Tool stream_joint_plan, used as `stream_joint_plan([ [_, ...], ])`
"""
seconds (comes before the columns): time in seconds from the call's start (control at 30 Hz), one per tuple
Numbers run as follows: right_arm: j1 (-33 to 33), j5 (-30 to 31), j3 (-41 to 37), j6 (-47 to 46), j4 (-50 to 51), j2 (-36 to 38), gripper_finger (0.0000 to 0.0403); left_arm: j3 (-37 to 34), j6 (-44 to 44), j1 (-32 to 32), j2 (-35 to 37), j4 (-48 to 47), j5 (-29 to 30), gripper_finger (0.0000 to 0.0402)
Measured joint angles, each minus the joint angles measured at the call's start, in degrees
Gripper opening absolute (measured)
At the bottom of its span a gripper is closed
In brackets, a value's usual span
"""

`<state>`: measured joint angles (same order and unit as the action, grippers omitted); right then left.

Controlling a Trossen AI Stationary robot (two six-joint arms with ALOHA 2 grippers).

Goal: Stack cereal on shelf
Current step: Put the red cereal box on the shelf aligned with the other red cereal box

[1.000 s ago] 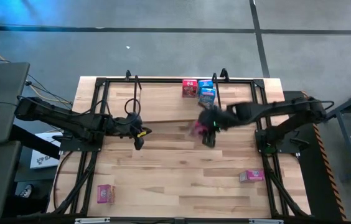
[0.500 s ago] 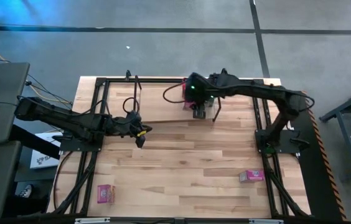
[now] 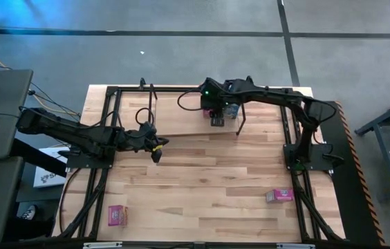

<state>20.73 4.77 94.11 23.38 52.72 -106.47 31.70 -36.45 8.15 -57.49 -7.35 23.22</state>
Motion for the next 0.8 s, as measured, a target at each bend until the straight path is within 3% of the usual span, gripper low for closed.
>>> stream_joint_plan([
  [0.5,1.80,-2.00,-0.04,0.08,-0.34,-1.54,0.0166,0.00,0.02,0.01,0.00,-0.11,-0.04,0.0000],
  [0.8,1.80,-0.17,-0.07,0.16,-0.23,-1.63,0.0223,0.00,0.01,0.02,0.00,-0.12,-0.14,0.0000],
])
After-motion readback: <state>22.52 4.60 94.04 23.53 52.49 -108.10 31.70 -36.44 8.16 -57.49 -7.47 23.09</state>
